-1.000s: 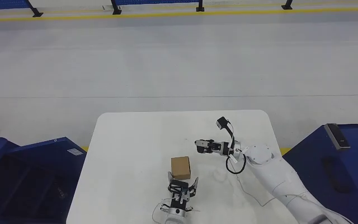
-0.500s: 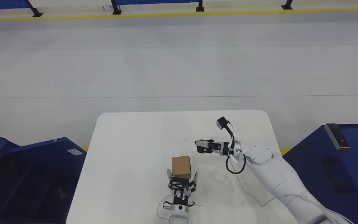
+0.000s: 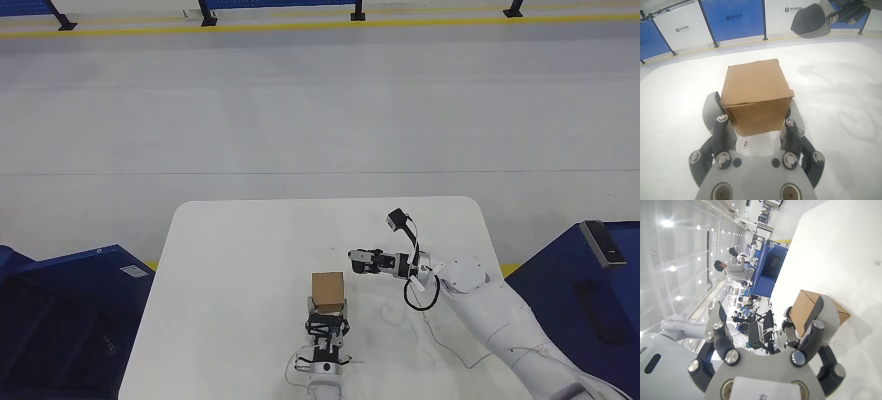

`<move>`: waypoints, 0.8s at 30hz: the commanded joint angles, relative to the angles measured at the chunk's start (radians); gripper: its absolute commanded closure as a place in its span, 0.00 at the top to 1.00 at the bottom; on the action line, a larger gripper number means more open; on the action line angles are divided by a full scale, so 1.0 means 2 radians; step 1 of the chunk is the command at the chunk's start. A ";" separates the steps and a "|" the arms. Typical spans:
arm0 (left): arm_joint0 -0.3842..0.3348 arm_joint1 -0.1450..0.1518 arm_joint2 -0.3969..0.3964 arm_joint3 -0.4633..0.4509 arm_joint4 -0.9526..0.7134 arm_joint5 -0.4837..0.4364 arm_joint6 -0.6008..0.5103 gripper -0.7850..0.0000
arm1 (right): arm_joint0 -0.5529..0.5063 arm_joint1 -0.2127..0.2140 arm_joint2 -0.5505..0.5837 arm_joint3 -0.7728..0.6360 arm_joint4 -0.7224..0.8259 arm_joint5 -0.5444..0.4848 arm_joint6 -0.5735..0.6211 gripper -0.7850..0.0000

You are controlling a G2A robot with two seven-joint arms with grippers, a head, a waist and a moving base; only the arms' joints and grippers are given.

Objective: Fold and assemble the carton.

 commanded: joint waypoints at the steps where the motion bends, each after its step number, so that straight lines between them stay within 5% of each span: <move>1: -0.001 -0.002 0.000 0.003 -0.004 0.000 0.006 0.49 | 0.000 0.000 0.000 0.000 0.000 0.000 0.000 1.00; 5: 0.000 -0.002 -0.002 0.003 -0.011 -0.015 0.023 0.40 | 0.000 0.000 0.000 0.000 0.000 0.000 0.000 1.00; 9: 0.006 0.006 -0.008 -0.020 -0.016 -0.068 0.029 0.02 | -0.004 0.001 0.008 -0.005 0.004 -0.001 -0.019 1.00; 19: 0.077 0.061 -0.080 -0.186 -0.036 -0.274 -0.020 0.00 | -0.081 0.024 0.131 -0.050 0.241 -0.054 0.054 1.00; 24: 0.114 0.084 -0.127 -0.249 -0.107 -0.400 -0.164 0.00 | -0.093 0.029 0.154 -0.048 0.261 -0.018 0.102 1.00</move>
